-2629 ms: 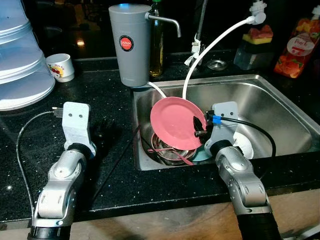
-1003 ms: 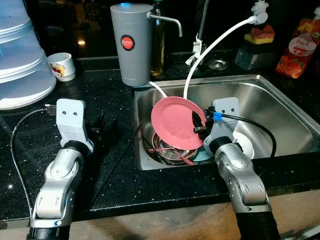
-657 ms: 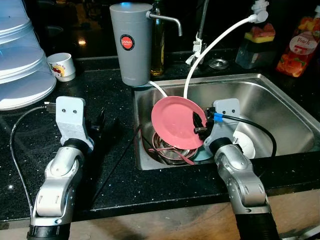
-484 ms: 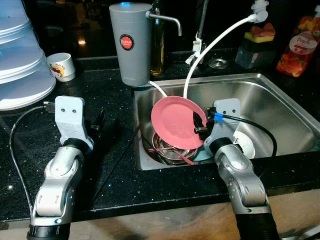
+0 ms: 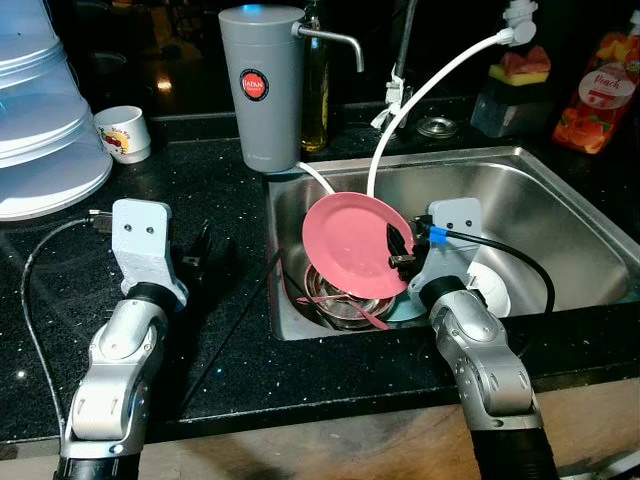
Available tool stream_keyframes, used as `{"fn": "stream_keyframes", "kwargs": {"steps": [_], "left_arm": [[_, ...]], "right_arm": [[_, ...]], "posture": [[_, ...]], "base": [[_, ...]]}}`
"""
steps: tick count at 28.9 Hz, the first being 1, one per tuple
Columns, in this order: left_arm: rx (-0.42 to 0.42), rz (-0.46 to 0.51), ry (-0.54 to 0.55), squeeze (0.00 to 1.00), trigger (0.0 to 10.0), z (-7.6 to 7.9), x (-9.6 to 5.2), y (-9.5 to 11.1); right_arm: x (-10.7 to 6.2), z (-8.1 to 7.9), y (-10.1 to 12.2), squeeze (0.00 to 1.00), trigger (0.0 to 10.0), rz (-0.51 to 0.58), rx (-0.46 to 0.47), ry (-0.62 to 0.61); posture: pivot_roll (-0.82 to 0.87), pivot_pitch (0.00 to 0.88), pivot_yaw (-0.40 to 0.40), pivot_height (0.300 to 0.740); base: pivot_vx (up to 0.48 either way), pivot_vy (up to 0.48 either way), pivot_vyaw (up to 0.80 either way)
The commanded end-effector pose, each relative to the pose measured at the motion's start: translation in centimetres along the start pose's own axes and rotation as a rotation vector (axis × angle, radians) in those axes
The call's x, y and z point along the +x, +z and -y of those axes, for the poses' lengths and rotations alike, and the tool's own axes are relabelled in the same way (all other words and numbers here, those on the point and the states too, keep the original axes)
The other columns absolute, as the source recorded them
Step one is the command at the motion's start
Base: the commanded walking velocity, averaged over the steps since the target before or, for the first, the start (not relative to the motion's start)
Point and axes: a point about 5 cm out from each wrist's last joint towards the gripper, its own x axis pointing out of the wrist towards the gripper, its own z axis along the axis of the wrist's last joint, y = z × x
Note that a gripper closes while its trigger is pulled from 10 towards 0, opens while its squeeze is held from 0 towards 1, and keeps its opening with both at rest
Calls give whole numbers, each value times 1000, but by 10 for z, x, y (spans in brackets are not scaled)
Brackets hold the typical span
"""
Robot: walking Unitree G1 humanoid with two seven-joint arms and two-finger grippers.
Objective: Kitchen organization
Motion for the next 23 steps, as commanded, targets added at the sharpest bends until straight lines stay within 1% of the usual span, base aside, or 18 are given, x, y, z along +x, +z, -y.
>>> {"fn": "stream_keyframes", "kwargs": {"steps": [1, 7, 9, 15, 23], "left_arm": [[8, -3, -2, 0, 10000, -1, 0, 0], [12, -14, -5, 0, 10000, -1, -4, -3], [7, -3, 1, 0, 10000, -2, -5, -3], [8, 18, 16, 0, 10000, -6, -2, 1], [8, 21, 34, 0, 10000, -8, -3, 1]], "right_arm": [[-2, 0, 2, 0, 10000, 16, 8, -1], [-6, 0, 0, 0, 10000, 8, 2, 2], [-7, -2, -1, 0, 10000, 9, 1, 5], [-4, -3, 3, 0, 10000, 29, -4, 15], [-3, -6, 3, 0, 10000, 32, -4, 24]], "posture": [[5, 7, 21, 740], [2, 2, 19, 740], [1, 0, 23, 740], [2, 0, 14, 740], [9, 0, 3, 740]], "base": [[0, 0, 0], [0, 0, 0], [0, 0, 0], [0, 0, 0], [0, 0, 0]]}}
